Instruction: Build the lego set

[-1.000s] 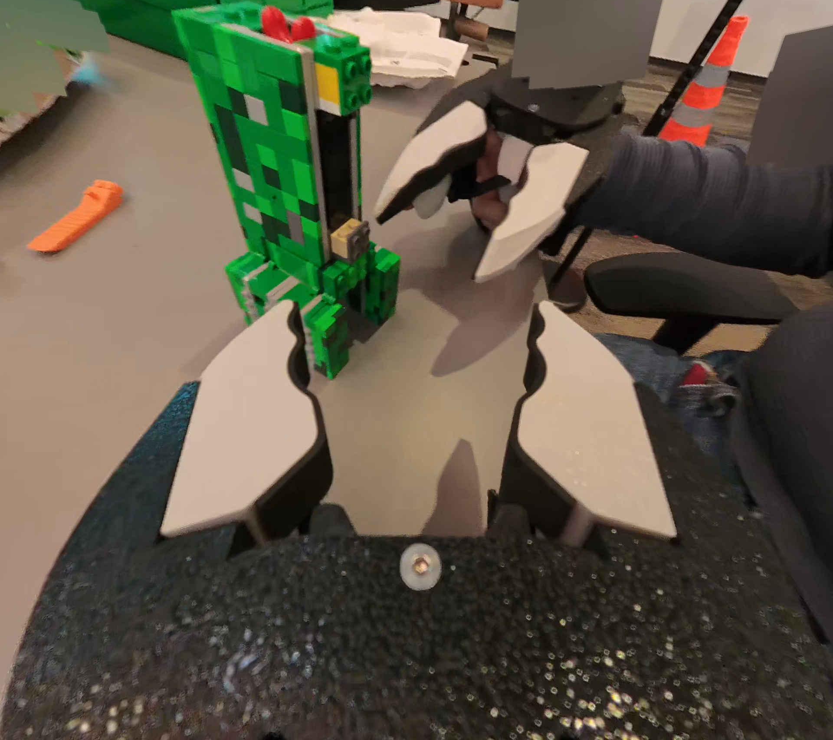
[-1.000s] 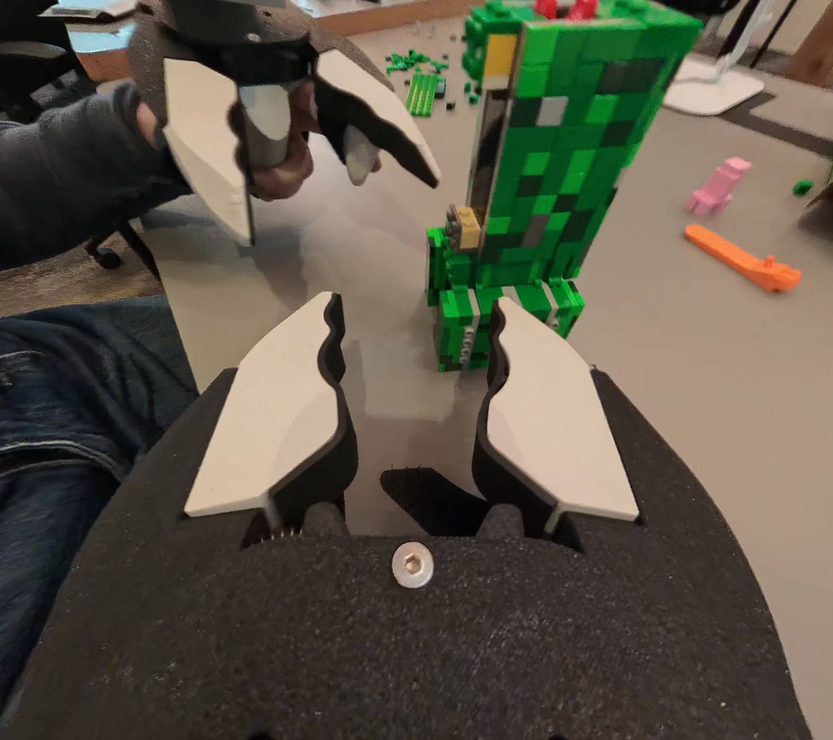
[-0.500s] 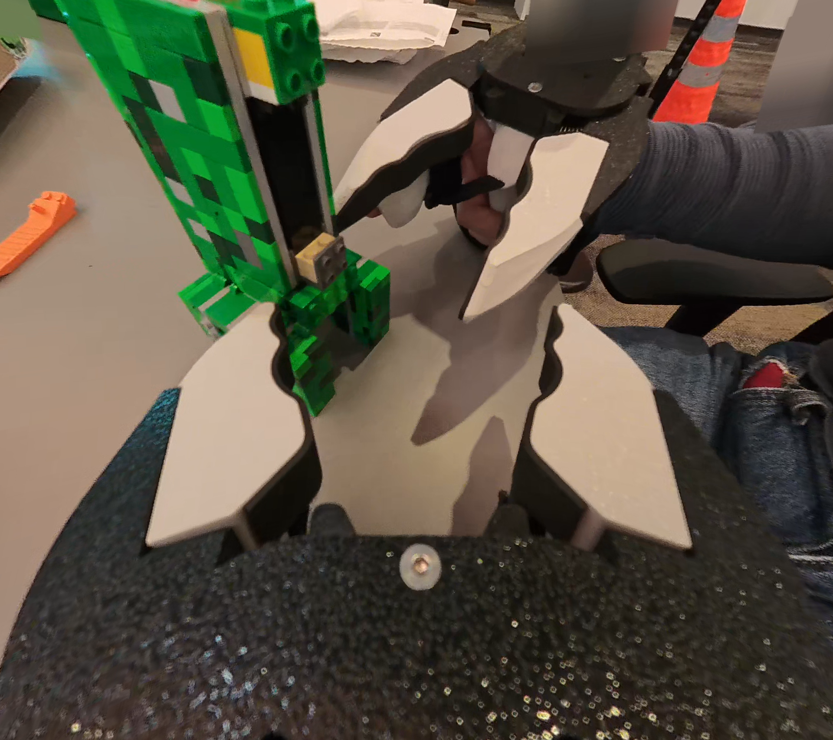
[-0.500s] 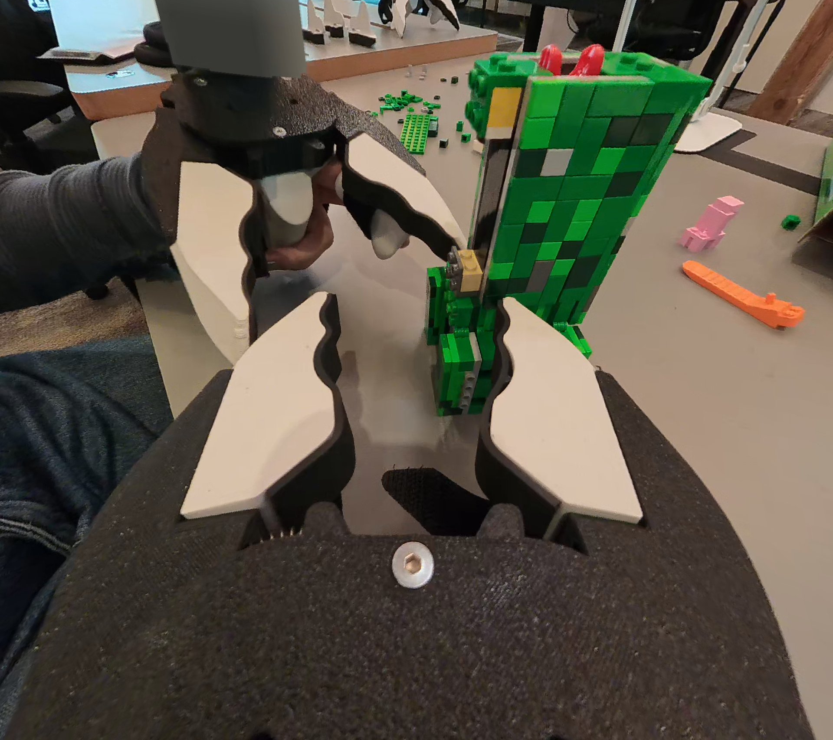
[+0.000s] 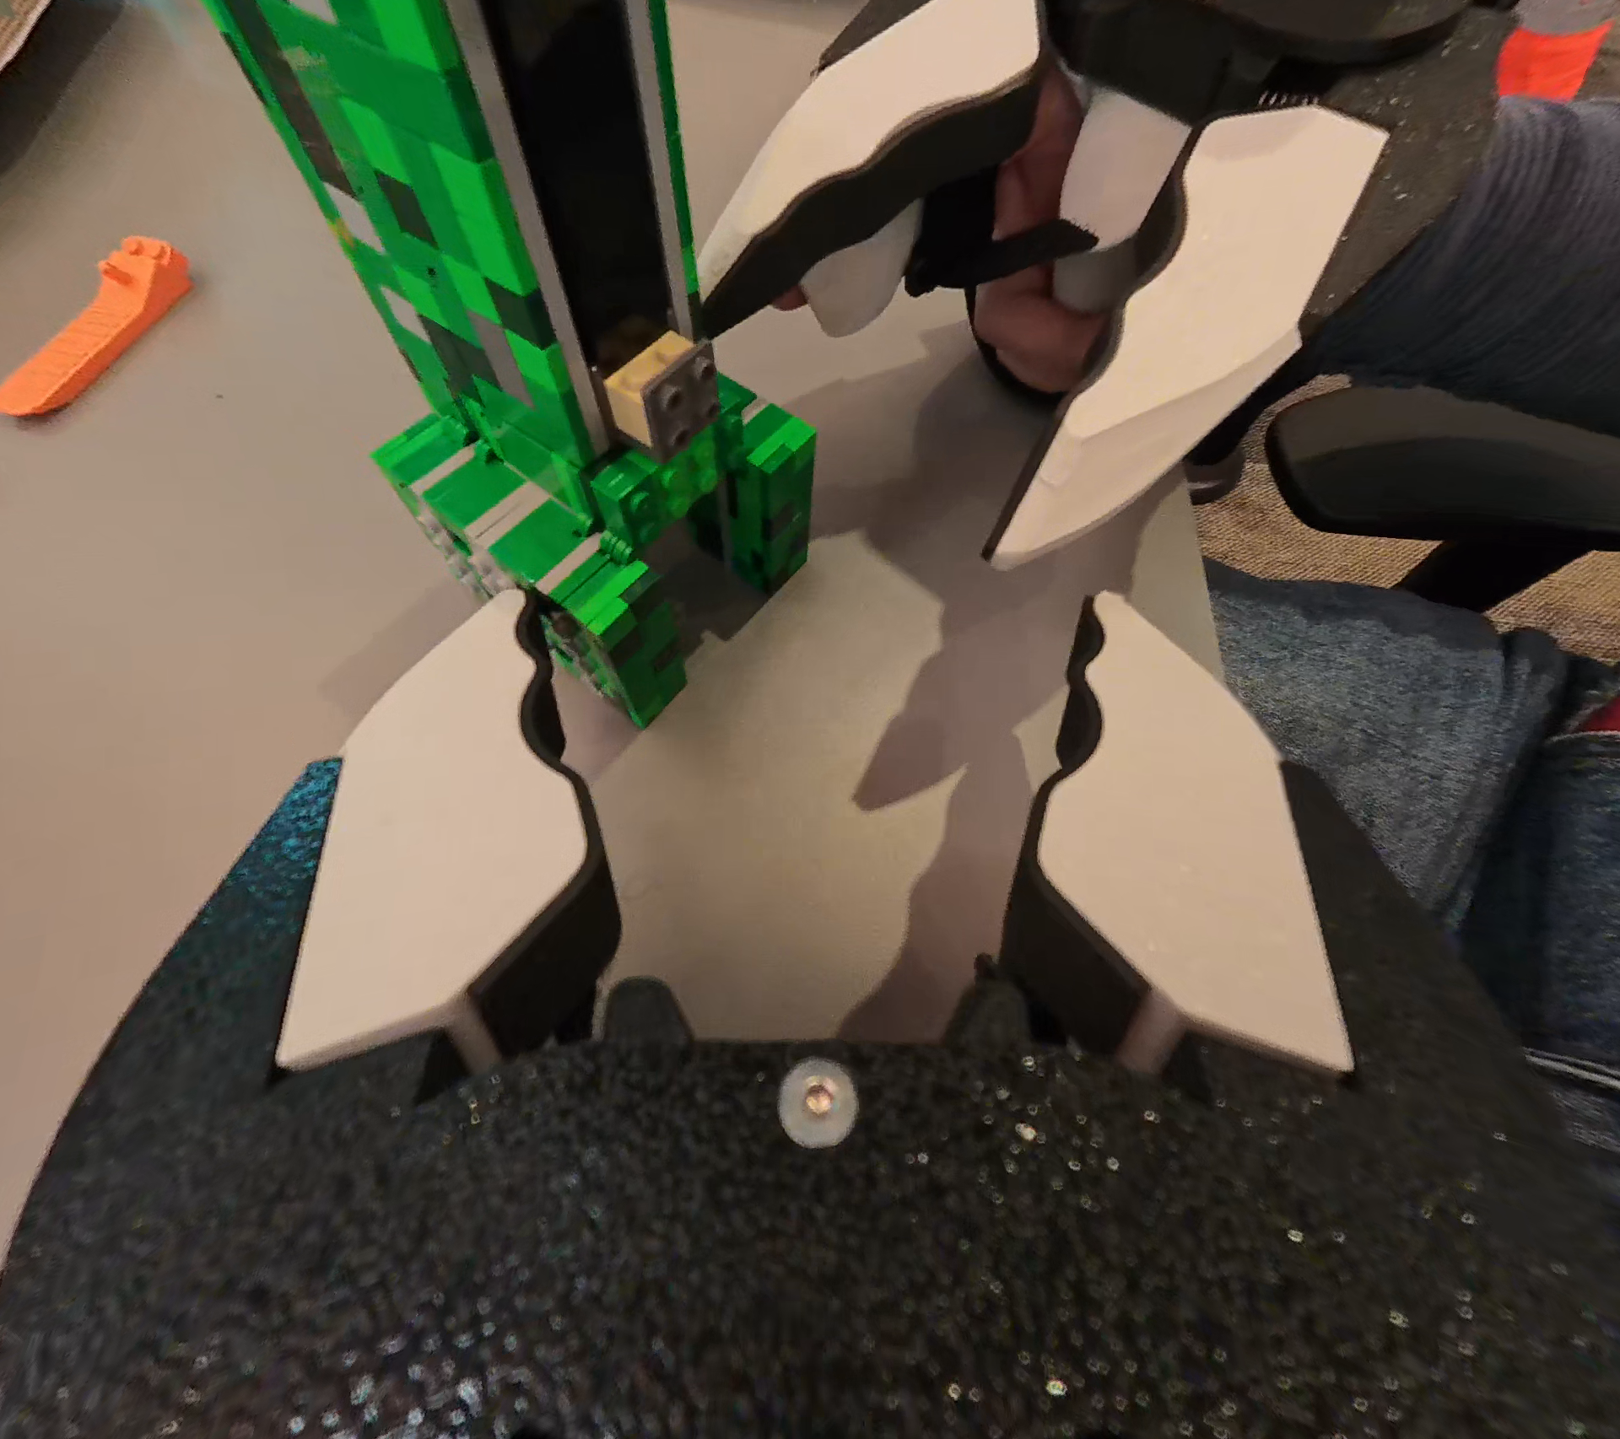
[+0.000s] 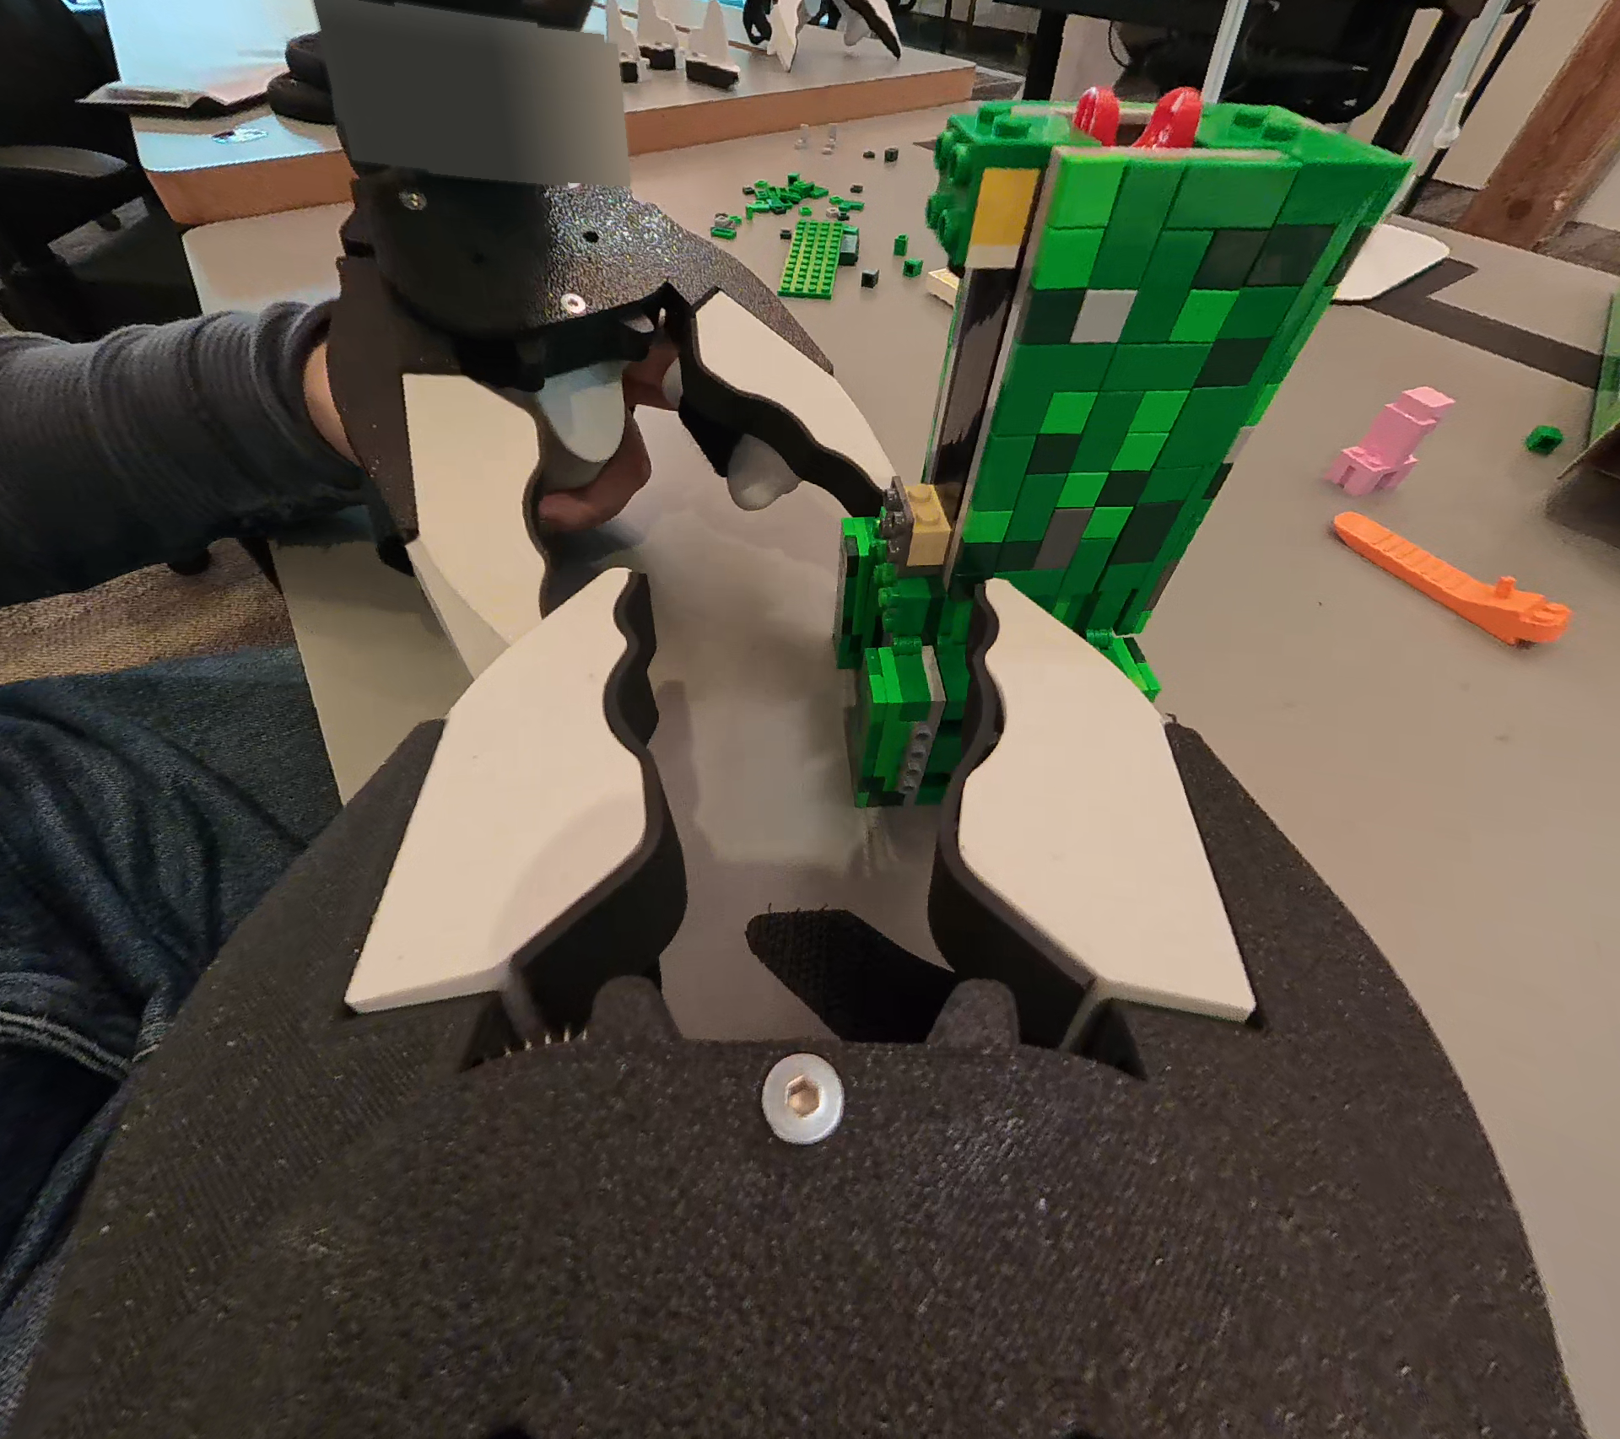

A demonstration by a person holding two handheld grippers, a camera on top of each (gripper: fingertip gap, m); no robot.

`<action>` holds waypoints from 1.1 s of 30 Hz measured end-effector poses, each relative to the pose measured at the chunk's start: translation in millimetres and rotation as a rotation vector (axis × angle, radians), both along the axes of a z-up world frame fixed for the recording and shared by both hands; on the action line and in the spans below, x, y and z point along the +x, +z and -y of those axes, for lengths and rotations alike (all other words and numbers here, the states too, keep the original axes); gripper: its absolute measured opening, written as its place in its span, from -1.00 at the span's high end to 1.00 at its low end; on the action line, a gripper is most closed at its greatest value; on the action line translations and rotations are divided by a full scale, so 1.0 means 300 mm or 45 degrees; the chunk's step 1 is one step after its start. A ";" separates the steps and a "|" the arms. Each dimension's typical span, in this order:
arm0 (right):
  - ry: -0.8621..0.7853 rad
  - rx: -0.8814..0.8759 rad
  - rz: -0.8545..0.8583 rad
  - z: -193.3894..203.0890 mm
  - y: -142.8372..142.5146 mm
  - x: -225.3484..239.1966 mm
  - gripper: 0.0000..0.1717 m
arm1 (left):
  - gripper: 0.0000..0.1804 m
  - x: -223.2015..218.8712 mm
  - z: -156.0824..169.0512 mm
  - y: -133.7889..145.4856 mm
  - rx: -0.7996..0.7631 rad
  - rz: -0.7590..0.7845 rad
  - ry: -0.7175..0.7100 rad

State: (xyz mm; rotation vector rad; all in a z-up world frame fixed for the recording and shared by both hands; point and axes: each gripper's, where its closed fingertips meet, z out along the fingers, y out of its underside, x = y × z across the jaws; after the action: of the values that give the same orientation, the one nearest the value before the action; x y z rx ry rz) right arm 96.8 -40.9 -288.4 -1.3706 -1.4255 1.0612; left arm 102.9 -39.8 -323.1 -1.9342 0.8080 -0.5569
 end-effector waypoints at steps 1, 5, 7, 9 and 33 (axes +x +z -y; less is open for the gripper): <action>0.002 -0.003 -0.002 -0.001 0.001 0.000 0.21 | -0.24 0.003 -0.002 -0.001 0.000 -0.002 0.000; 0.002 -0.002 0.000 0.000 0.000 -0.001 0.21 | -0.24 0.006 -0.002 -0.002 -0.002 0.000 0.001; 0.001 0.002 0.002 0.002 0.000 -0.001 0.21 | -0.25 0.006 -0.002 -0.004 0.000 -0.008 0.004; 0.000 -0.001 0.001 0.000 -0.001 0.000 0.21 | -0.25 0.007 -0.003 -0.005 0.004 -0.016 0.007; -0.622 -0.155 0.268 -0.100 -0.107 0.291 0.26 | -0.36 0.220 0.097 0.028 -0.164 0.179 -0.189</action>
State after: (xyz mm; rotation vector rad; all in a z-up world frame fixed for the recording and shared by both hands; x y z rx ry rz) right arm 184.1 -10.8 -320.6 -1.8440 -1.0933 0.7064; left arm 169.0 -69.0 -314.7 -1.9363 0.8472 -0.8428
